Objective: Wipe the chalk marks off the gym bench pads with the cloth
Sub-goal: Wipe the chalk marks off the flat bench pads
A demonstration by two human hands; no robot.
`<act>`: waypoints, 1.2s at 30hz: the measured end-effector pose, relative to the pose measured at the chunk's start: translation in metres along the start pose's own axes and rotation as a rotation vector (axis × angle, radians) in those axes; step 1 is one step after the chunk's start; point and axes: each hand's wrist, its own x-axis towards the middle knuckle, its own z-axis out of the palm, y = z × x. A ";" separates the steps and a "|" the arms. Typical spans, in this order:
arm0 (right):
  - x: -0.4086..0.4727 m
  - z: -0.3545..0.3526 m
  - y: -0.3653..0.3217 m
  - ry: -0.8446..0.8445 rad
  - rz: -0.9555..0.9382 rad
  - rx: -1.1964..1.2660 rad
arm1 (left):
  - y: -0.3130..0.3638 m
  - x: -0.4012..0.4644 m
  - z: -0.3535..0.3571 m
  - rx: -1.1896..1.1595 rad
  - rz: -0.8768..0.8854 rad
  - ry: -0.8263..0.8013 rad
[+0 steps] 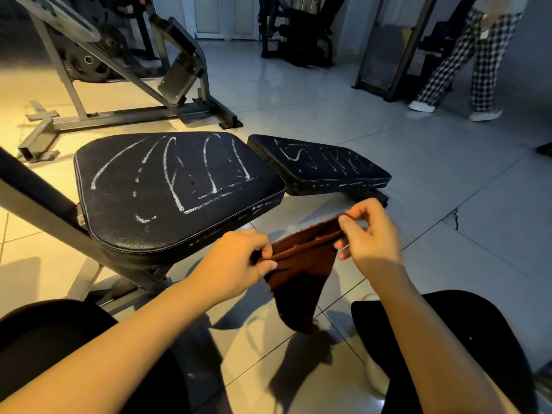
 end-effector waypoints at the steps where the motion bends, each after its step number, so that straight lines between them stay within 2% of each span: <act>1: -0.001 0.002 -0.002 -0.003 0.036 0.081 | 0.001 -0.001 -0.003 -0.002 -0.024 -0.010; 4: -0.004 0.008 -0.006 0.001 0.043 0.203 | 0.001 -0.006 -0.012 0.032 -0.096 -0.039; 7: -0.004 0.015 -0.002 -0.029 0.022 0.172 | -0.002 -0.011 -0.020 0.048 -0.142 -0.021; 10: -0.003 0.021 0.001 -0.105 0.052 0.123 | -0.008 -0.017 -0.031 0.043 -0.188 0.011; 15: -0.002 0.022 0.001 -0.289 0.127 0.233 | -0.016 -0.028 -0.053 -0.044 -0.300 0.062; 22: -0.008 0.040 -0.009 -0.425 0.203 0.317 | -0.032 -0.056 -0.072 -0.107 -0.326 0.137; 25: -0.009 0.049 -0.028 -0.494 0.125 0.279 | -0.039 -0.069 -0.080 -0.156 -0.335 0.209; 28: 0.003 0.051 -0.054 -0.654 -0.050 0.066 | -0.042 -0.073 -0.094 -0.174 -0.346 0.263; 30: 0.018 0.056 -0.058 -0.659 -0.143 -0.042 | -0.041 -0.070 -0.102 -0.118 -0.315 0.268; 32: 0.030 0.060 -0.050 -0.612 -0.176 -0.035 | -0.038 -0.063 -0.102 -0.001 -0.267 0.201; 34: 0.040 0.065 -0.038 -0.591 -0.192 0.016 | -0.038 -0.055 -0.098 0.027 -0.253 0.131; 36: 0.052 0.071 -0.033 -0.599 -0.262 -0.035 | -0.045 -0.047 -0.096 0.072 -0.258 0.034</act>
